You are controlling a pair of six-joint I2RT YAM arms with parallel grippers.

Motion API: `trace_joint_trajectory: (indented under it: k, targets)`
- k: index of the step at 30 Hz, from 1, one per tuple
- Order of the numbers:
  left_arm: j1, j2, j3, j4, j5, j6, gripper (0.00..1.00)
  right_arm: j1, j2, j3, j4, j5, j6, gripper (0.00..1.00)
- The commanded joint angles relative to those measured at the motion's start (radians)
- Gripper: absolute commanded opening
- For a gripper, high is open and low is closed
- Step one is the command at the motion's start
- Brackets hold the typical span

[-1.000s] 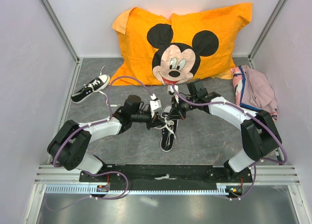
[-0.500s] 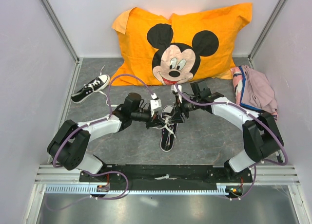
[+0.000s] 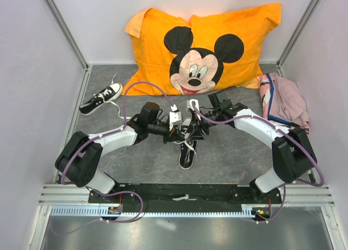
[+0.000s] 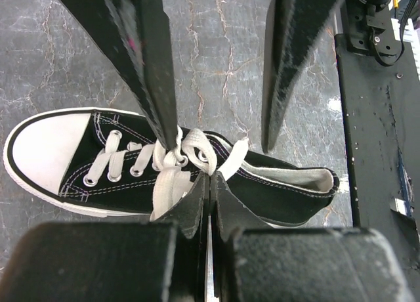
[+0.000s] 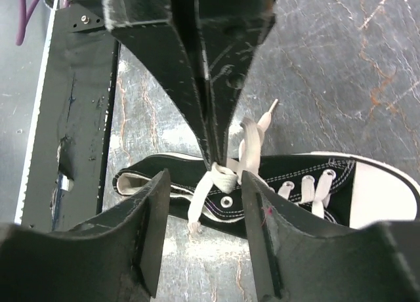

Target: Tie the shoes

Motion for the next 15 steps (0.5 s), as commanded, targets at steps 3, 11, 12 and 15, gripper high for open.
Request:
trace_joint_trajectory:
  k: [3,11,12,15]
  targets:
    - [0.003,0.008,0.037,-0.002,0.042,0.057,0.02,0.016,0.013,0.042,0.006,-0.02,-0.046,0.39]
    - [0.004,-0.021,0.009,0.036,0.028,0.012,0.15,0.016,0.003,0.026,0.043,0.013,0.009,0.0]
    - [0.004,-0.026,0.003,0.048,0.026,-0.006,0.17,0.015,0.002,0.022,0.06,0.013,0.025,0.0]
    - [0.004,-0.037,-0.011,0.077,0.023,-0.044,0.29,0.009,-0.001,0.011,0.084,0.013,0.062,0.0]
